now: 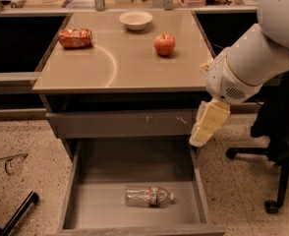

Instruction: Pick water bottle from middle drawer and place on counter

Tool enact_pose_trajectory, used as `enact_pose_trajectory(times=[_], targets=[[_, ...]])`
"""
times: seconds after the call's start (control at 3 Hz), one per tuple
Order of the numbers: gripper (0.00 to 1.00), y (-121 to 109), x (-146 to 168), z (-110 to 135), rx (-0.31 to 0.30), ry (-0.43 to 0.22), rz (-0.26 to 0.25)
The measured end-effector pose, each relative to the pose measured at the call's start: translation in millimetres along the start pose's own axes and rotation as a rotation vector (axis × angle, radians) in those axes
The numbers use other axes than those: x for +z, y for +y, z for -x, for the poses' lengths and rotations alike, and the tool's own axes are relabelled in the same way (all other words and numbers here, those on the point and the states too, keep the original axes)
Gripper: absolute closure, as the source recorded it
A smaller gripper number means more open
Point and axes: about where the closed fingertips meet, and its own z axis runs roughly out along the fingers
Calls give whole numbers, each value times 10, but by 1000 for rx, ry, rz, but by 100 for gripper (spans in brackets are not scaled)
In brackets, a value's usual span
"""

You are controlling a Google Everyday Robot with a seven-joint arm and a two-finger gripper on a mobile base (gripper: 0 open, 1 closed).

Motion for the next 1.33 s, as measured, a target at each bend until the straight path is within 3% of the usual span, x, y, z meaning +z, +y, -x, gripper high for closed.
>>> enact_pose_trajectory(times=[0.33, 0.67, 1.0, 1.33], targets=[[0, 62, 318, -11, 5, -31, 20], [0, 382, 1170, -48, 20, -103, 104], [0, 719, 2075, -13, 46, -218, 135], [0, 720, 2075, -13, 46, -218, 135]])
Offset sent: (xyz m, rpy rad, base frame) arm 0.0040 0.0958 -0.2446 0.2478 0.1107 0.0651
